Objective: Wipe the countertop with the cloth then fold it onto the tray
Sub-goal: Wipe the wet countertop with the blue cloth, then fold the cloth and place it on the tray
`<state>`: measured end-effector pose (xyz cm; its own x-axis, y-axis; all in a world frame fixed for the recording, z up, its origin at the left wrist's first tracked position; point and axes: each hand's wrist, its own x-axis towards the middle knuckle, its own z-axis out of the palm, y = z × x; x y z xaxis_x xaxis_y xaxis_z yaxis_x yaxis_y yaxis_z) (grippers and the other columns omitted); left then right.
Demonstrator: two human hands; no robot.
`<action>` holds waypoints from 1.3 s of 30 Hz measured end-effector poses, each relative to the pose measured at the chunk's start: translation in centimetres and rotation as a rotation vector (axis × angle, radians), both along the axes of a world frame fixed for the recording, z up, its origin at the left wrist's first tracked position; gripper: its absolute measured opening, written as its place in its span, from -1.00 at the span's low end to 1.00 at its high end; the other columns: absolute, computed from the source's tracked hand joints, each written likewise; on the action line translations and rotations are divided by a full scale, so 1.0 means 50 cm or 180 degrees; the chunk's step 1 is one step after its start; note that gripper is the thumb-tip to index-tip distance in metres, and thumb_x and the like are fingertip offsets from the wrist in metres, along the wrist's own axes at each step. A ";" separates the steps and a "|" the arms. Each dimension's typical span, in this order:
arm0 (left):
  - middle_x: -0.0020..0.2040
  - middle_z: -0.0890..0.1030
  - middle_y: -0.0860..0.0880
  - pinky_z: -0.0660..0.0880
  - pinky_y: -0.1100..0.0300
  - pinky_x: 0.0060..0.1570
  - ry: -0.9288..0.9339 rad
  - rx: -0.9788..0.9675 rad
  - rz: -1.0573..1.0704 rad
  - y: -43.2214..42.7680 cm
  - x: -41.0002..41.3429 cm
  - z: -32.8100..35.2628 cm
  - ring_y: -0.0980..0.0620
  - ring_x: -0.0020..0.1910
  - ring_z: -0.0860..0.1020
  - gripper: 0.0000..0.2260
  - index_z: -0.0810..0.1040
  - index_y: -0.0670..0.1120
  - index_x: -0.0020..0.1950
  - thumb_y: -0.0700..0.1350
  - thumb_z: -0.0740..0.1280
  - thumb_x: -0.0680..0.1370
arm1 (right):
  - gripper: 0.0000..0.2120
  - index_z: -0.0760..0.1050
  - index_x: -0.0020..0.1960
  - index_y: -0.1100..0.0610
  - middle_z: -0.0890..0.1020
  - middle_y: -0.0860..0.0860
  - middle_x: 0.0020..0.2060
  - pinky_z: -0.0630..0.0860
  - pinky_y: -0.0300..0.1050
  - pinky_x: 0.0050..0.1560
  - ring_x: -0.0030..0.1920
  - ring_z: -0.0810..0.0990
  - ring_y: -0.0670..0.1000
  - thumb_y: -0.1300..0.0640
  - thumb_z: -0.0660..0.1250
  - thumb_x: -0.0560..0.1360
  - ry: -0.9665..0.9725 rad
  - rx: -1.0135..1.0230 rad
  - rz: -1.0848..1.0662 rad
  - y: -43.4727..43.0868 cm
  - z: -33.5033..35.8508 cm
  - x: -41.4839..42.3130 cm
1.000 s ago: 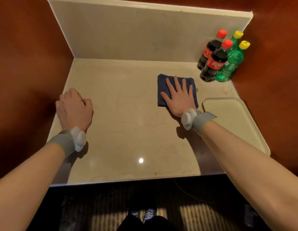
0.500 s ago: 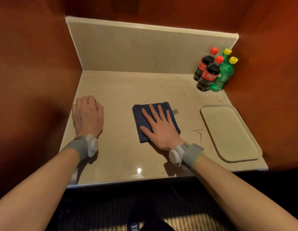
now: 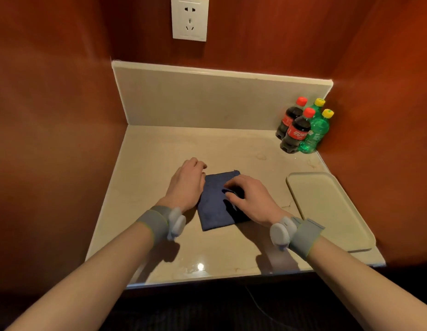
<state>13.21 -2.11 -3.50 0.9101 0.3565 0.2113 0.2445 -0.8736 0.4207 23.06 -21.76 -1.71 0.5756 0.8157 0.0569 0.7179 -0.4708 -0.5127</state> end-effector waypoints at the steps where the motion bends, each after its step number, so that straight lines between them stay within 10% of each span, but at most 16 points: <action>1: 0.31 0.53 -0.12 0.44 -0.03 0.25 0.0170 0.0029 -0.0063 0.003 0.010 -0.001 -0.15 0.31 0.49 -0.70 0.53 -0.16 0.42 -0.15 0.18 0.73 | -0.80 0.65 0.19 0.06 0.72 -0.01 0.06 0.60 0.05 0.10 0.07 0.67 0.04 0.02 0.40 0.62 0.0074 0.0071 -0.0086 -0.002 0.005 0.000; 19: 0.08 0.65 -0.14 0.47 0.00 -0.07 0.1073 0.0064 -0.0260 -0.013 0.061 0.085 -0.26 0.07 0.59 -0.95 0.44 -0.07 0.05 -0.13 0.30 0.67 | -0.83 0.64 -0.06 0.17 0.75 0.06 -0.28 0.67 0.01 -0.27 -0.45 0.62 -0.10 0.06 0.47 0.58 0.0845 -0.0312 0.0094 0.008 0.038 -0.011; 33: -0.16 0.64 0.05 0.52 0.11 -0.04 -0.1075 -0.1505 0.0937 -0.051 0.134 0.358 -0.01 -0.07 0.62 -0.88 0.67 -0.08 0.01 -0.05 0.41 0.63 | -0.98 0.62 -0.17 0.04 0.71 0.03 -0.34 0.70 0.15 -0.18 -0.26 0.71 0.11 0.11 0.44 0.43 0.0920 0.1639 -0.1321 0.028 0.223 0.040; 39: -0.13 0.71 0.02 0.65 0.03 0.00 -0.1674 -0.1981 0.0912 -0.089 0.138 0.427 0.05 -0.08 0.66 -0.90 0.69 0.02 -0.13 -0.03 0.49 0.58 | -0.72 0.70 -0.04 0.08 0.75 0.00 -0.20 0.70 0.12 0.01 -0.13 0.75 0.05 -0.12 0.58 0.45 0.0938 0.2163 -0.1071 0.030 0.313 0.056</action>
